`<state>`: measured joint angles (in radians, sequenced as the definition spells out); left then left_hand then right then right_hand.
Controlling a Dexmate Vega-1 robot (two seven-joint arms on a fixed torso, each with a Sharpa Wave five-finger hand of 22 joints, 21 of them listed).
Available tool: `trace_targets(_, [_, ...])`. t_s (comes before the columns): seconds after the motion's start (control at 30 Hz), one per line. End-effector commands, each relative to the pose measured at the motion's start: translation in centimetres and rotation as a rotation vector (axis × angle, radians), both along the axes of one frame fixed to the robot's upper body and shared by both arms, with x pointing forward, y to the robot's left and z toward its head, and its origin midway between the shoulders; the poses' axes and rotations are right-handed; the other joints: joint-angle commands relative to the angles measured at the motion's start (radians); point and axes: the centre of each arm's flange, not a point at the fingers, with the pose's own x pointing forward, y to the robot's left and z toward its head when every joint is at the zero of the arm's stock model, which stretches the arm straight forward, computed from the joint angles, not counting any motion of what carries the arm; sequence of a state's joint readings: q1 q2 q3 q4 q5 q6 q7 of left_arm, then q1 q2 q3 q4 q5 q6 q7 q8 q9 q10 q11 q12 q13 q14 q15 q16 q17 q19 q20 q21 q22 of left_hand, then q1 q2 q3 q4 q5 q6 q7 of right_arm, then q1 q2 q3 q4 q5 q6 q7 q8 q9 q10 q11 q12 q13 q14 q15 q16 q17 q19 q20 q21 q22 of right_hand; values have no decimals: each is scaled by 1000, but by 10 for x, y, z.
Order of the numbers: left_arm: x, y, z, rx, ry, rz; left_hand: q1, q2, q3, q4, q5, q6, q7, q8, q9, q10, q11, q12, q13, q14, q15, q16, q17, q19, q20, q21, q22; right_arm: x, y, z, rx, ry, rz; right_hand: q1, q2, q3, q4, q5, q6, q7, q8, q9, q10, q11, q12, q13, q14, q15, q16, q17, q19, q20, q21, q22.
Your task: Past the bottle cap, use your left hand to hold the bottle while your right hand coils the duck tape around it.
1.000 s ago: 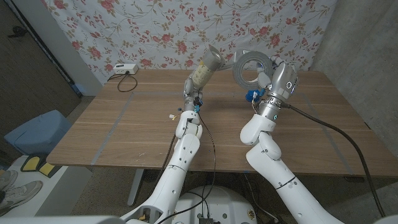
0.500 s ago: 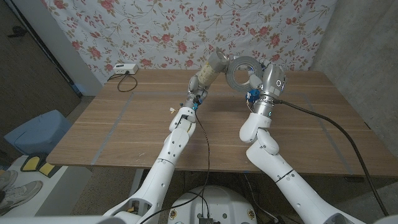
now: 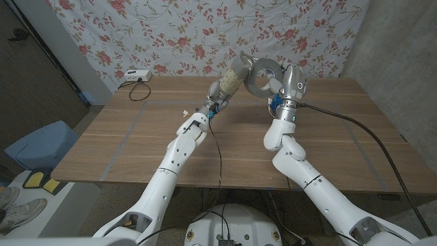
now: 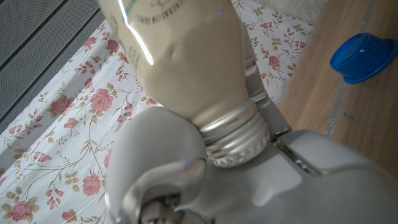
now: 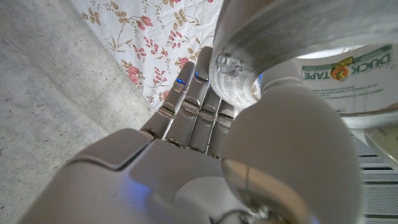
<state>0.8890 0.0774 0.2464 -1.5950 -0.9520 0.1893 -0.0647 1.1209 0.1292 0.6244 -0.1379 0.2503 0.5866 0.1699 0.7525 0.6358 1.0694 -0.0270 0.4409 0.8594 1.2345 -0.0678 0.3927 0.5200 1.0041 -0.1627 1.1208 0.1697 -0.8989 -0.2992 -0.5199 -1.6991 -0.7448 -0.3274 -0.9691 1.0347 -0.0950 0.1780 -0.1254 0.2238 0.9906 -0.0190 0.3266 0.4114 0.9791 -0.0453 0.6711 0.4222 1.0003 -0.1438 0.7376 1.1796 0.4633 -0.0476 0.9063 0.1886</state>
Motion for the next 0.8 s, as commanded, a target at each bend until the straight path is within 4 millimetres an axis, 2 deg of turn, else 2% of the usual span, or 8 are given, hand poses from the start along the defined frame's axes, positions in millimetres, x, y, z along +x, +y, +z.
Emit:
trace_targets(0.03, [-8,7,8,243,14,44,7,3,6,-6,-4,13,15,8,14,21,-13,7,3,170,-156,9,9,9,-20,0,4,7,-5,16,-73,-56,62,215,226,-7,6,9,40,-62,3,4,53,-81,-3,179,0,-85,-12,-2,-15,-47,4,4])
trace_targets(0.27, [-12,19,19,479,13,84,24,-2,9,-25,-26,54,17,23,-7,40,-2,10,1,181,-156,27,3,34,-26,10,6,13,-16,16,-98,-82,152,200,223,-21,18,14,37,-92,4,7,41,-95,-16,178,-18,-85,-34,0,-32,-74,5,4])
trace_targets(0.5, [-12,20,18,457,29,79,45,-7,11,-33,-61,78,26,29,-35,59,7,10,-4,188,-155,59,-16,57,-31,20,6,11,-16,17,-100,-111,185,192,225,-29,25,20,34,-101,4,7,39,-99,-26,173,-23,-86,-52,-3,-40,-84,7,2])
trace_targets(0.8, [-14,20,20,483,-12,140,47,-8,12,-27,-72,69,18,21,-57,44,6,-3,-8,177,-155,81,-19,46,-34,15,5,6,-21,19,-86,-124,185,193,225,-35,25,25,36,-101,4,4,47,-98,-32,166,-12,-86,-60,-1,-39,-84,11,1])
